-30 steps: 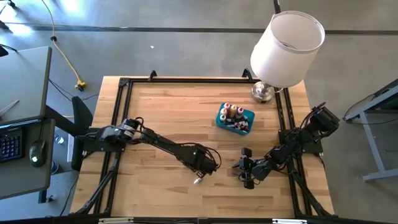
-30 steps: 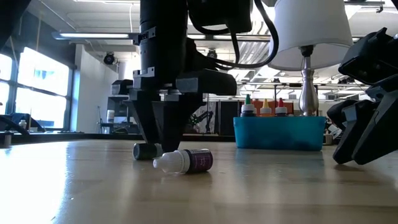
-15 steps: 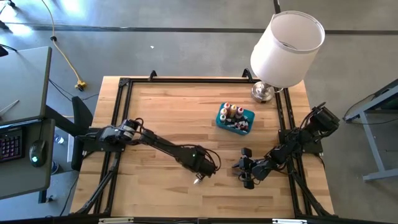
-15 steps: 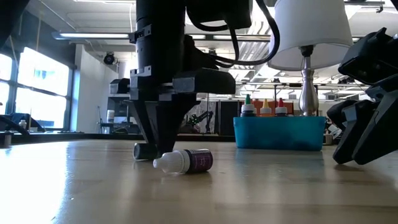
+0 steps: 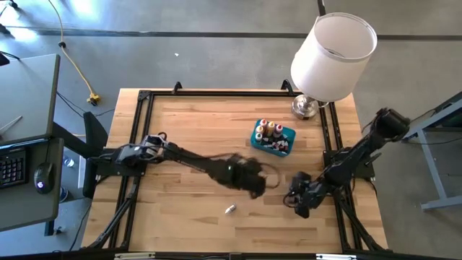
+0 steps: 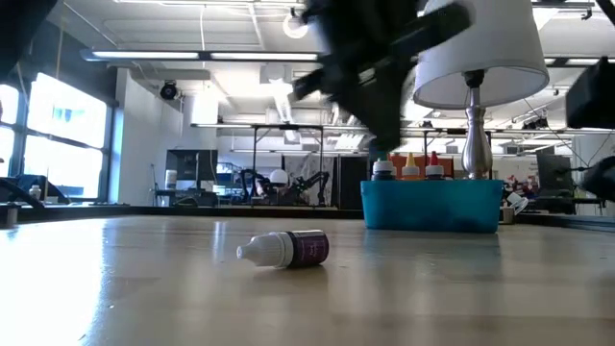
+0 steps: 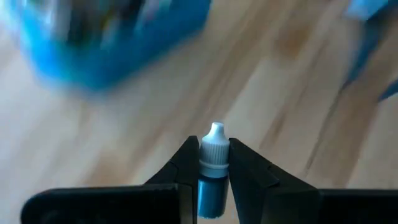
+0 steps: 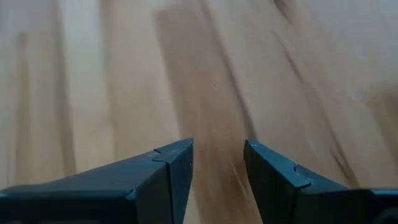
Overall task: Pick & Place food coloring
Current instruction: Put the small green food coloring bottle into the blue bin, then put the small purple food coloring bottle into the blue bin
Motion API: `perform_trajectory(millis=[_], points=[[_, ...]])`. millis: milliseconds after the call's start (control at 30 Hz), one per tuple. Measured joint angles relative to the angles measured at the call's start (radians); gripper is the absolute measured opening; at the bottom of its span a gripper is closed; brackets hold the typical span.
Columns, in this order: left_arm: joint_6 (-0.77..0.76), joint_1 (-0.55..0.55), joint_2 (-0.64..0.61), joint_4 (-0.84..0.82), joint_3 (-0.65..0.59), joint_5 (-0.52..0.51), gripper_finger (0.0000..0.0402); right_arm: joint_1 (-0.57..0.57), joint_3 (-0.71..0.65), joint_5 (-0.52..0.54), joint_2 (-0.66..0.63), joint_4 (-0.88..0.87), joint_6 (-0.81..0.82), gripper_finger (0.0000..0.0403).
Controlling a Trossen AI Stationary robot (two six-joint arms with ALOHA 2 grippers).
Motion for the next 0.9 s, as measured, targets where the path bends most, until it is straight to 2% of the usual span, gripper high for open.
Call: perform_trajectory(millis=[133,267,467,600,767,900], points=[[0.332,0.068,0.0,0.337,0.012,0.051,0.0053,0.062,0.002,0.066,-0.059,-0.187,0.151,0.0138],[0.511,0.147,0.017,0.572,0.014,0.122,0.0053,0.091,-0.001,0.096,-0.084,-0.228,0.161,0.0138],[0.536,0.238,0.059,0.606,0.011,0.096,0.0064,0.097,-0.001,0.096,-0.089,-0.229,0.148,0.0138],[0.535,0.271,0.093,0.638,0.013,0.128,0.0105,0.097,-0.001,0.104,-0.089,-0.231,0.141,0.0138],[0.536,0.276,0.096,0.615,0.01,0.12,0.0162,0.097,-0.001,0.137,-0.089,-0.233,0.137,0.0138],[0.554,0.27,0.064,0.531,0.025,0.102,0.0177,0.097,-0.001,0.227,-0.088,-0.203,0.062,0.0138]])
